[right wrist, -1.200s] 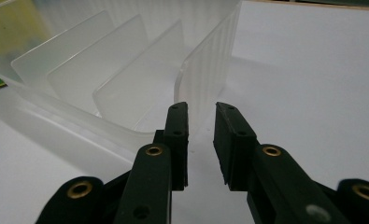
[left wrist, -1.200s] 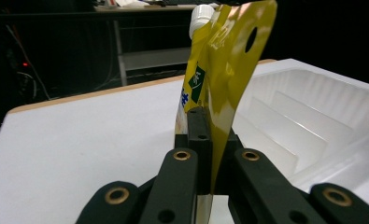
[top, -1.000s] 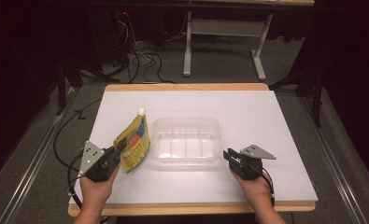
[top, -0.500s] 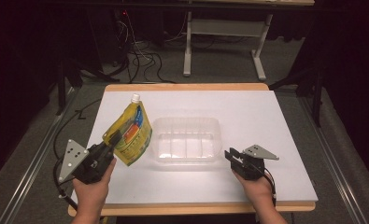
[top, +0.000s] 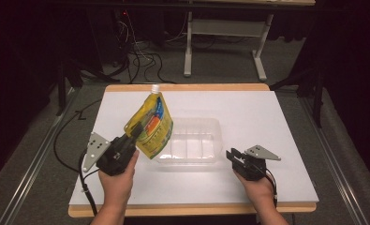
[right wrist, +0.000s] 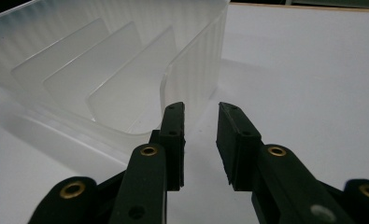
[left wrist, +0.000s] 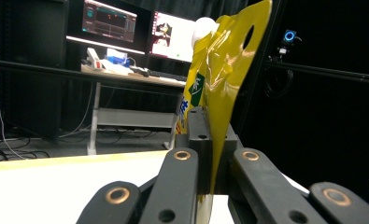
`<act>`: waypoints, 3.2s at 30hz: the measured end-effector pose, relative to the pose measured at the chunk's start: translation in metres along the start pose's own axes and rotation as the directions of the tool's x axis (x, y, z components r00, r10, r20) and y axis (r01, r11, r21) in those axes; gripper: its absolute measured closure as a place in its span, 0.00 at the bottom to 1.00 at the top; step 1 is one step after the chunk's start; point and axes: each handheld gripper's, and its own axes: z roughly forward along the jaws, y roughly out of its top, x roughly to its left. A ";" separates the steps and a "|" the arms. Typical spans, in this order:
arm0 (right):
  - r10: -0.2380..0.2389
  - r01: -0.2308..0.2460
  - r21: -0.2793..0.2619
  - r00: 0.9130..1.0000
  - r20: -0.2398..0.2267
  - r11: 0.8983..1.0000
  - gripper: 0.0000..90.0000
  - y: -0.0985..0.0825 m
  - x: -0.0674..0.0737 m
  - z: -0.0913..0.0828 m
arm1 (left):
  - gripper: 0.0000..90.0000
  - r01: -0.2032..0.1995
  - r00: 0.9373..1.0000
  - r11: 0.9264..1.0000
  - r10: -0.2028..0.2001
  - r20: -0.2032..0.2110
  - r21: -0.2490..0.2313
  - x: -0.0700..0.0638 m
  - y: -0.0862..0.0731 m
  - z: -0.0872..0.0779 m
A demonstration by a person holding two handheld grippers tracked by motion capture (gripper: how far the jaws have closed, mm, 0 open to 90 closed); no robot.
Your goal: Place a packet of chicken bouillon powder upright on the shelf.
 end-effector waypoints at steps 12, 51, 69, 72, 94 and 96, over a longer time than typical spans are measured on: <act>0.013 -0.013 -0.014 1.000 0.001 1.000 0.81 0.001 -0.006 -0.004 | 1.00 0.021 1.000 1.000 -0.021 -0.010 0.008 -0.024 -0.015 0.034; 0.004 -0.004 -0.009 1.000 -0.001 1.000 0.81 0.001 -0.005 -0.004 | 1.00 -0.042 0.994 0.997 0.049 -0.101 0.065 -0.030 -0.055 0.064; 0.000 0.000 -0.007 1.000 -0.003 1.000 0.81 0.000 -0.004 -0.003 | 1.00 -0.113 0.990 0.988 0.121 -0.067 0.102 -0.040 -0.067 0.066; 0.000 0.000 -0.008 1.000 -0.003 1.000 0.81 0.001 -0.004 -0.003 | 1.00 -0.120 0.990 0.987 0.127 -0.066 0.104 -0.040 -0.068 0.066; -0.002 0.002 0.000 1.000 -0.004 1.000 0.81 0.000 -0.003 -0.002 | 1.00 -0.141 0.988 0.983 0.148 -0.053 0.116 -0.035 -0.077 0.060; -0.003 0.003 0.001 1.000 -0.003 1.000 0.81 0.000 -0.003 -0.001 | 0.99 -0.140 0.988 0.983 0.147 -0.054 0.116 -0.034 -0.077 0.060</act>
